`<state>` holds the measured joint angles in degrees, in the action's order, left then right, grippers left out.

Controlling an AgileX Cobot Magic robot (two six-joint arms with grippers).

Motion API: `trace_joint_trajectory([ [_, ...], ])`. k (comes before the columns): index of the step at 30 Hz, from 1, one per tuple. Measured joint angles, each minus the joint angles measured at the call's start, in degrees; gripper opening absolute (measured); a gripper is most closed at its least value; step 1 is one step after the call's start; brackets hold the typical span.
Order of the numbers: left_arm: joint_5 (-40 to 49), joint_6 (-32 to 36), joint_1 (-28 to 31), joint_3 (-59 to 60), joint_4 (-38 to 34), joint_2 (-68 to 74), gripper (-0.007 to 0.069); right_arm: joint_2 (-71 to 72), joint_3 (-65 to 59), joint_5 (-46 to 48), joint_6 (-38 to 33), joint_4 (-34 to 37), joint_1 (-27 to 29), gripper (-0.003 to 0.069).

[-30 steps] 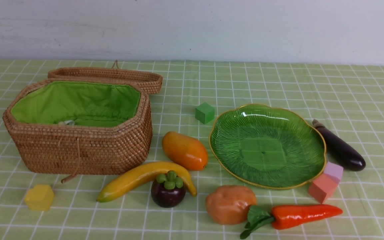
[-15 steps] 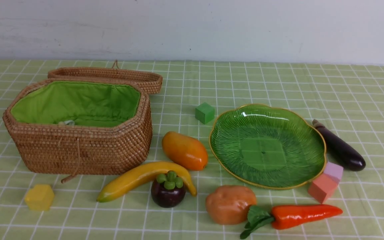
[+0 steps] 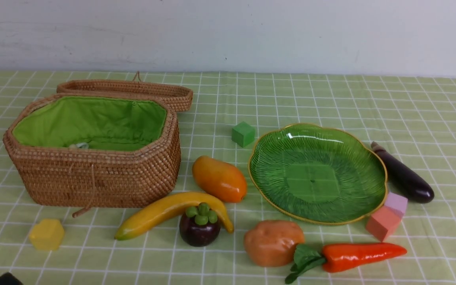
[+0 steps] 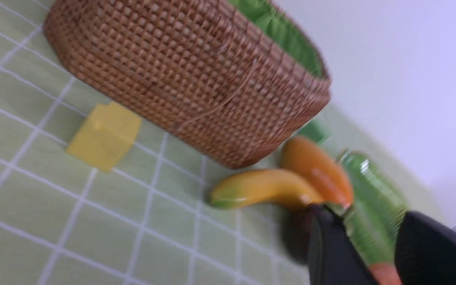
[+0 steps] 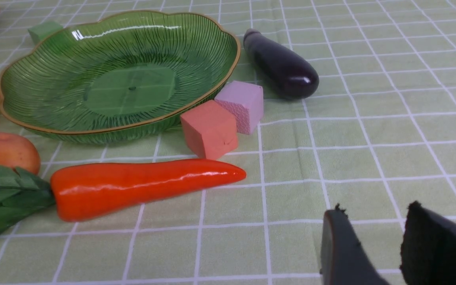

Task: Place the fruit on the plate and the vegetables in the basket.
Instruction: Grab a mangosteen with your left arm and put it on the plate on the right

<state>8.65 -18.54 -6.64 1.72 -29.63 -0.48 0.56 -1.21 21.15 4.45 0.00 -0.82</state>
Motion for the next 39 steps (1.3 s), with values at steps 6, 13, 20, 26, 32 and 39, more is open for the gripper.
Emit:
trace_joint_trajectory([
  [6,-9.74,-0.87,0.00,0.00,-10.63,0.00,0.0239,0.00,0.00,0.00,0.00,0.00,0.00,0.0240],
  [13,-6.03,-0.23,0.00,-5.43,-11.19,0.00,0.0118,0.00,0.00,0.00,0.00,0.00,0.00,0.0240],
  [20,8.25,10.24,0.00,-20.20,-7.29,4.02,-0.0013,0.00,-0.36,-2.63,-0.42,-1.63,0.00,0.0240],
  [26,26.08,22.60,0.00,-31.65,-5.97,17.67,-0.0013,0.00,-0.36,-15.31,8.69,5.61,0.00,0.0240],
  [32,32.80,30.51,0.00,-35.34,-6.42,29.82,-0.0013,0.00,-0.36,-24.54,17.86,9.76,0.00,0.0239],
  [39,36.37,37.98,-1.70,-37.79,-7.59,35.05,-0.0013,-3.76,11.53,-6.73,21.90,7.96,-2.94,0.0130],
])
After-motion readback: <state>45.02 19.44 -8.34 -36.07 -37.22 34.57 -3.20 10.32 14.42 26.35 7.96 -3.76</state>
